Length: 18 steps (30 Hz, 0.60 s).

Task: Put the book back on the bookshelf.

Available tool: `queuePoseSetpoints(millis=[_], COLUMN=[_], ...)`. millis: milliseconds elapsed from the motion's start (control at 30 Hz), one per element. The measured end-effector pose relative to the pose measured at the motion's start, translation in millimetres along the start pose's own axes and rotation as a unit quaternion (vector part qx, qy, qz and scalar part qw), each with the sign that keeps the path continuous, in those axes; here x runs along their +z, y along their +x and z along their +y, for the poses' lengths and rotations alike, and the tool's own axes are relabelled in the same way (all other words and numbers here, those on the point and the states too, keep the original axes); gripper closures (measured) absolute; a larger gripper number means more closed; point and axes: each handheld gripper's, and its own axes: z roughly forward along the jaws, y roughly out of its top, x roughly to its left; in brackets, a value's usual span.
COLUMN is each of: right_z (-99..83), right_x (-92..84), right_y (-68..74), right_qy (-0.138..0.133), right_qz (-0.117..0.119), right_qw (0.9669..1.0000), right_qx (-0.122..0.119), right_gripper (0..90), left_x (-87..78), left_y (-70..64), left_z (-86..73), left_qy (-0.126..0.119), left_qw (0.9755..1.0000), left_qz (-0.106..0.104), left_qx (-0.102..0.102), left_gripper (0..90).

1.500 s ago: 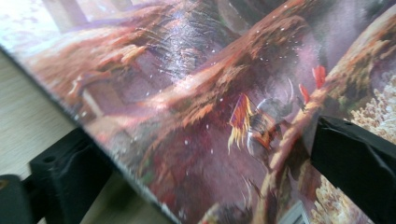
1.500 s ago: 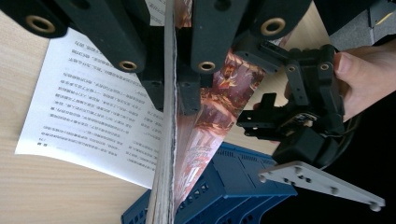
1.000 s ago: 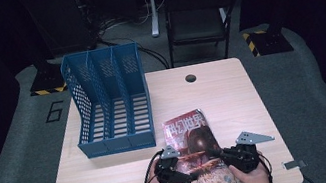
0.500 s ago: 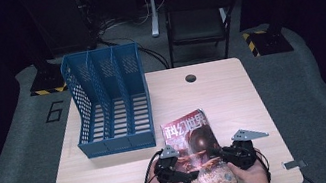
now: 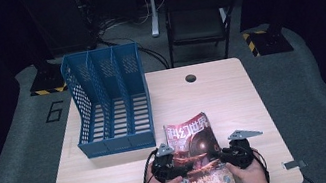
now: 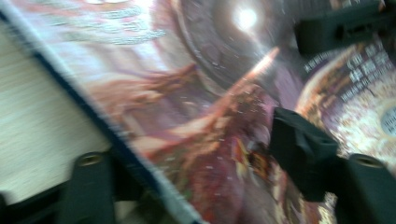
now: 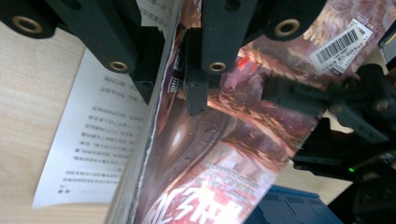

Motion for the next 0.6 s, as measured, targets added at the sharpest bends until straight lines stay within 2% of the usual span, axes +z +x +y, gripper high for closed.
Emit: queuePoseSetpoints(millis=[67, 133, 167, 200, 233, 300, 367, 467, 600], right_z=[-0.4, -0.8, -1.0, -1.4, -2.1, -2.2, -2.5, -2.8, -2.8], right_x=[1.4, 2.6, 3.9, 4.6, 6.4, 7.1, 7.0, 4.9, 2.3], right_y=[-1.8, -2.0, -3.8, -4.4, -6.6, -8.3, -10.4, -15.6, -20.0], right_qy=[0.006, 0.015, 0.015, 0.021, 0.031, 0.033, 0.038, 0.043, 0.047], right_qz=[-0.001, -0.001, -0.003, -0.004, -0.006, -0.005, -0.005, -0.009, -0.005], right_qw=[1.0000, 0.9998, 0.9999, 0.9997, 0.9994, 0.9993, 0.9989, 0.9984, 0.9974], right_qx=[0.003, 0.014, 0.008, 0.009, 0.014, 0.015, 0.029, 0.036, 0.054], right_gripper=[78.5, 77.0, 76.1, 74.8, 72.0, 70.4, 67.4, 63.6, 62.1], left_x=[-0.2, -1.0, -1.0, -0.9, -0.8, -1.0, -0.9, -0.9, -0.8], left_y=[1.8, 4.2, 4.4, 4.3, 3.8, 5.1, 4.8, 4.9, 5.2], left_z=[0.2, 1.1, 1.2, 1.2, 1.0, 1.3, 1.3, 1.3, 1.4], left_qy=[-0.003, 0.002, 0.001, 0.000, -0.001, 0.000, -0.001, -0.001, -0.002], left_qw=[1.0000, 1.0000, 1.0000, 0.9999, 0.9999, 0.9999, 0.9998, 0.9998, 0.9998], left_qz=[0.002, 0.006, 0.008, 0.011, 0.011, 0.014, 0.018, 0.020, 0.019], left_qx=[-0.007, 0.006, 0.005, 0.004, -0.007, 0.000, -0.001, 0.001, -0.002], left_gripper=[44.9, 48.8, 50.4, 51.8, 54.0, 54.8, 56.5, 57.5, 58.1])
